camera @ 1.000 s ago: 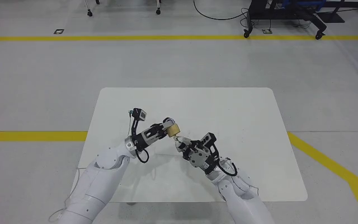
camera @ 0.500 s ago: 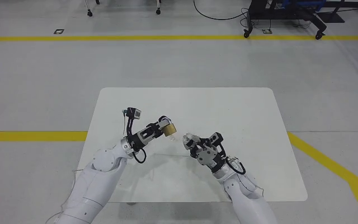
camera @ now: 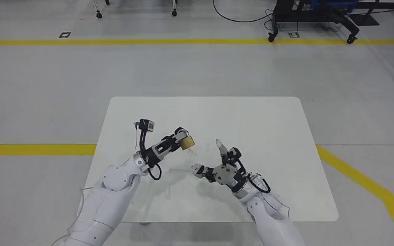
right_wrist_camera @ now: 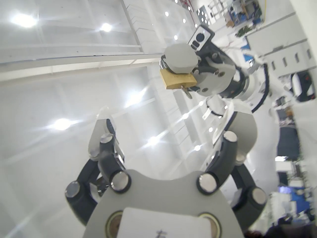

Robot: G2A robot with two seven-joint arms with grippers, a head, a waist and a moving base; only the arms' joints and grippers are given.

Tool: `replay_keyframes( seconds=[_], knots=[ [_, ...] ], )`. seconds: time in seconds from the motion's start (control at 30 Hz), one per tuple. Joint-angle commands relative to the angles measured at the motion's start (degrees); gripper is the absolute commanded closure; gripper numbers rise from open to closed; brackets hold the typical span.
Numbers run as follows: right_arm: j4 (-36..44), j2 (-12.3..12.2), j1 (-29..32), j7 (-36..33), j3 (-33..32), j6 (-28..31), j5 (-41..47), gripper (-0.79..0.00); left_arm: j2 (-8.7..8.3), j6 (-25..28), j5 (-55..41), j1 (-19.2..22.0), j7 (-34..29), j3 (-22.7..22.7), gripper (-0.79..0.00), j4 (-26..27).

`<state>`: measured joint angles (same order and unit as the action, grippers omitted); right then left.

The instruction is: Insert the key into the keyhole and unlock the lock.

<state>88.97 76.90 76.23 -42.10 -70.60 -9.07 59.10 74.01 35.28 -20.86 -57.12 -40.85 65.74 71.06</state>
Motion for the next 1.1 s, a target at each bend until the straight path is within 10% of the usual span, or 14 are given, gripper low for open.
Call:
replay_keyframes(
  seconds=[0.0, 0.8, 0.9, 1.07],
  knots=[
    [-0.34, -0.02, -0.4, -0.04, 0.11, -2.08, 1.15, -0.329, -0.01, 0.23, 0.29, -0.26, 0.12, -0.02, 0.0, 0.36],
    [-3.3, 0.75, -3.3, 3.08, 4.34, -1.86, 1.77, -0.163, -0.09, 0.22, -0.58, -0.15, -1.43, 0.08, 0.0, 0.4],
    [-3.44, 0.78, -3.44, 3.21, 4.41, -1.98, 2.07, 0.0, -0.1, 0.31, -0.71, -0.03, -1.76, 0.07, 0.0, 0.24],
    [-3.53, 0.81, -3.52, 3.39, 4.46, -2.12, 2.41, 0.0, -0.11, 0.39, -0.58, 0.12, -1.99, 0.03, 0.0, 0.08]
  ],
)
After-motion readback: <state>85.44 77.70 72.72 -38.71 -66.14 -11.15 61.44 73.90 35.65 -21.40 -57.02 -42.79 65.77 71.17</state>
